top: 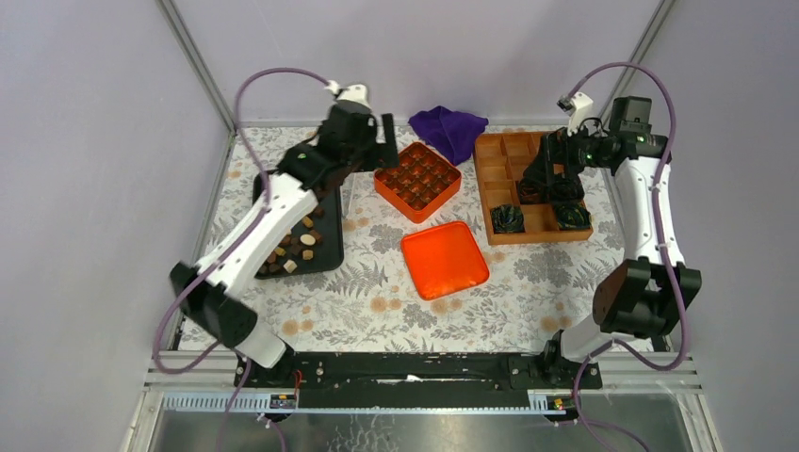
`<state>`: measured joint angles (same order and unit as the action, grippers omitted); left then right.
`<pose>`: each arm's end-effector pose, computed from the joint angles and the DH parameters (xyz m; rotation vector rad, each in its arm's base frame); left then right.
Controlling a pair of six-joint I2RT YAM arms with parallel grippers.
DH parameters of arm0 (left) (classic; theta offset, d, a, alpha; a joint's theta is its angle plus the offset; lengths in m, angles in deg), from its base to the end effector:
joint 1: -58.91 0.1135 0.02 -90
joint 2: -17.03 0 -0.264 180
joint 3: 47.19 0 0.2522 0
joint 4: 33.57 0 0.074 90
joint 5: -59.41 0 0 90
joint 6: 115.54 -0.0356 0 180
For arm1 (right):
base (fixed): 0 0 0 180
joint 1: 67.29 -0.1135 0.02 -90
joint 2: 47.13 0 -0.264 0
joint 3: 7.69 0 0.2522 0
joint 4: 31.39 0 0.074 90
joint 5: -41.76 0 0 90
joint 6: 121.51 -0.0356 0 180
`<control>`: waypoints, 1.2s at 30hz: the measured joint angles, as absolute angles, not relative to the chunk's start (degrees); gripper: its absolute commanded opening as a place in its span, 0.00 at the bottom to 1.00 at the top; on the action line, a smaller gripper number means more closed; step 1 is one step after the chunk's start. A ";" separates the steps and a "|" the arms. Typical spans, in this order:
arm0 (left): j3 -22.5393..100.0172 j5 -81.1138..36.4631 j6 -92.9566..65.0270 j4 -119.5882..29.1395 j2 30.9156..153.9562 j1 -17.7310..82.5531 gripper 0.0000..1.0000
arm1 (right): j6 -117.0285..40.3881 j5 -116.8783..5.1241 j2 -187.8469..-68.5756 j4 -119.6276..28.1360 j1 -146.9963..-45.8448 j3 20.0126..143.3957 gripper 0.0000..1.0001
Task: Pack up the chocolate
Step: Pick up the clamp at the center of the board.
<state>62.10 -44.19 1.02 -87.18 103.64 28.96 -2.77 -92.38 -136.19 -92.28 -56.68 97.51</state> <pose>0.2903 -0.1576 0.4185 -0.0800 2.1111 -0.3440 0.3276 -0.0361 0.3775 -0.6854 2.0301 0.5101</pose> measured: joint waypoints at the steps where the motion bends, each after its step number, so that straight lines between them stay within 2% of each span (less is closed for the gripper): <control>1: 62.60 -44.43 0.37 -87.01 105.93 27.78 0.99 | -1.68 -92.64 -136.78 -92.42 -56.75 97.53 0.99; 7: 56.52 -41.39 -1.18 -81.70 110.11 26.97 0.98 | 3.78 -92.97 -139.53 -92.44 -56.79 97.53 0.99; 13: 45.11 -32.35 3.54 -73.22 107.46 36.58 0.99 | 9.31 -93.38 -142.33 -91.96 -56.86 97.84 1.00; 20: 43.89 -27.65 3.73 -71.49 107.44 45.92 0.98 | 13.47 -96.38 -142.39 -90.19 -57.29 96.96 1.00; 24: 45.42 -25.37 0.52 -71.14 108.60 49.04 0.88 | 14.89 -97.34 -139.84 -91.37 -57.43 93.99 1.00; 27: 48.92 -25.81 -3.79 -71.60 111.92 50.57 0.62 | 15.45 -96.44 -136.93 -93.01 -57.49 92.53 0.99; 36: 62.71 -30.16 -12.35 -74.14 129.78 50.94 0.49 | 9.62 -89.03 -129.65 -92.88 -57.53 86.78 0.89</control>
